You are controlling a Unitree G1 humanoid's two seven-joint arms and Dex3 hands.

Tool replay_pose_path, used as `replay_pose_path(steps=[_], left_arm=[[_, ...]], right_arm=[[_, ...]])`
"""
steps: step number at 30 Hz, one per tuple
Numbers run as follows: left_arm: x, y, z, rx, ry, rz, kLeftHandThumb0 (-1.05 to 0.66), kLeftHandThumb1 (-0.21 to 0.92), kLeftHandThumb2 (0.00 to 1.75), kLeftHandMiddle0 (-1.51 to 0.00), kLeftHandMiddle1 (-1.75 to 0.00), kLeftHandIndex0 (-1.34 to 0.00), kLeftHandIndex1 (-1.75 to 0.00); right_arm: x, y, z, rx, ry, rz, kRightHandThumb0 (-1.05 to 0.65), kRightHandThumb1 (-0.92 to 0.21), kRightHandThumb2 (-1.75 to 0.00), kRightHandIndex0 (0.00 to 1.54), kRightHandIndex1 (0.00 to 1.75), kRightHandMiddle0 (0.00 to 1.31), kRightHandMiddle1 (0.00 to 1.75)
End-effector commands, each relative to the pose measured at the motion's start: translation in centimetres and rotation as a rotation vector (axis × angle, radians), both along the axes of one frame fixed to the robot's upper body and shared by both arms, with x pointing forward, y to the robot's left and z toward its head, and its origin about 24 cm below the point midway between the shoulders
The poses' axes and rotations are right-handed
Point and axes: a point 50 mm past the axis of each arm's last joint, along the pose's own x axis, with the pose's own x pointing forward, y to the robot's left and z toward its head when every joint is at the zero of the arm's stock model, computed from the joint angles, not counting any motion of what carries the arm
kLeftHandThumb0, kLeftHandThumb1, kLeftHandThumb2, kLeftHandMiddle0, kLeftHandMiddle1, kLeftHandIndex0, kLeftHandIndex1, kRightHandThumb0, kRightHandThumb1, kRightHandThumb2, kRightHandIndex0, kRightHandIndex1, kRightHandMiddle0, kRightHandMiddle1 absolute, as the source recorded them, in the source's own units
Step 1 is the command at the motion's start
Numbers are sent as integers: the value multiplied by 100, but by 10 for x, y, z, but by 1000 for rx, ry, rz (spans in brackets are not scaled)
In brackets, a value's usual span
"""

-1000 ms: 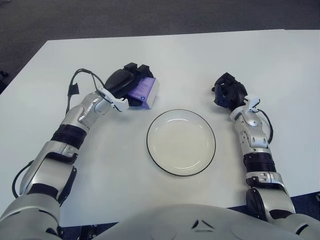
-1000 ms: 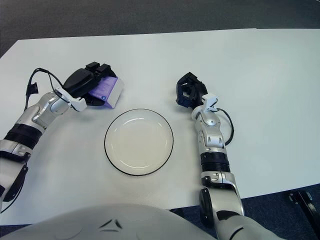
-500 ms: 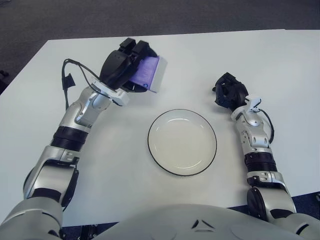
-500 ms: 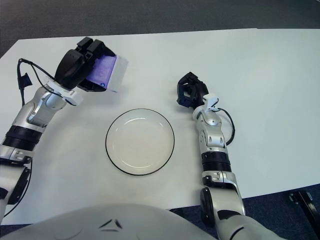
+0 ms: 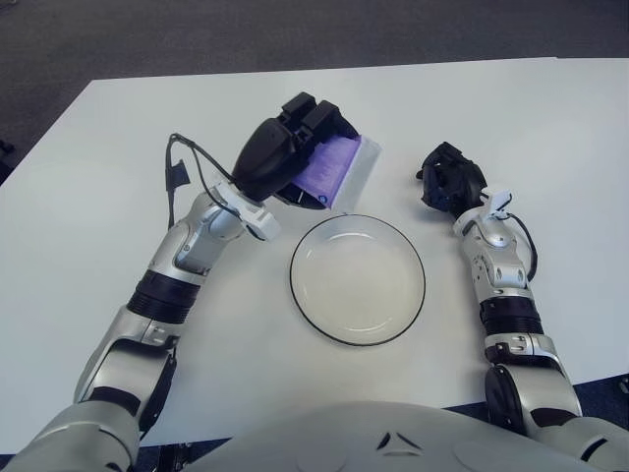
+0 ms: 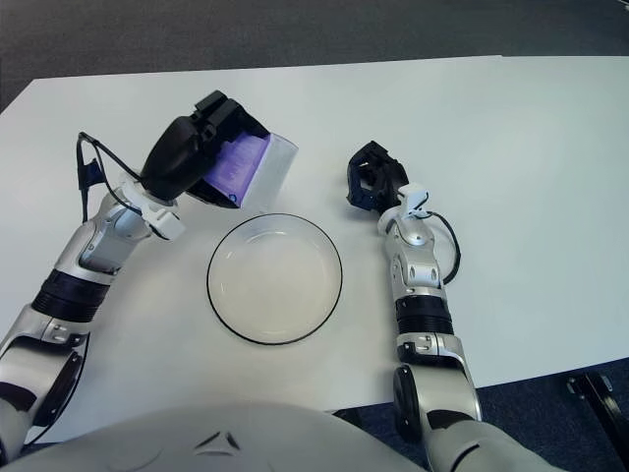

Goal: Put the tissue paper into the plate.

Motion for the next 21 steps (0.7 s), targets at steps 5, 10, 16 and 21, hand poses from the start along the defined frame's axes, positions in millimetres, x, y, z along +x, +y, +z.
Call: replay_pose_path(steps=[5,10,16,21], left_arm=[[-8,-8,10,73,36,-131,0,11,154,-80,-166,-54,-175],[-17,-13,11,141,75,-199,0,11,154,-80,-168,-53,-175],[-30,-19,8,216,37,-225,0,8,159,-81,-170,-56,-175],[-35,-27,2,268,17,-260,0,6,161,-81,-172,-57,-175]], right_arm=[[-22,-2,-53,22,230,-31,-42,-52,-106,101,175,45,175],[-22,0,-51,24,234,-44,-43,-50,-109,99,175,47,175],[-20,4,-48,46,237,-53,-43,-49,-110,97,175,48,175],[-19,5,-47,58,237,-61,-43,-47,-113,101,175,50,175]])
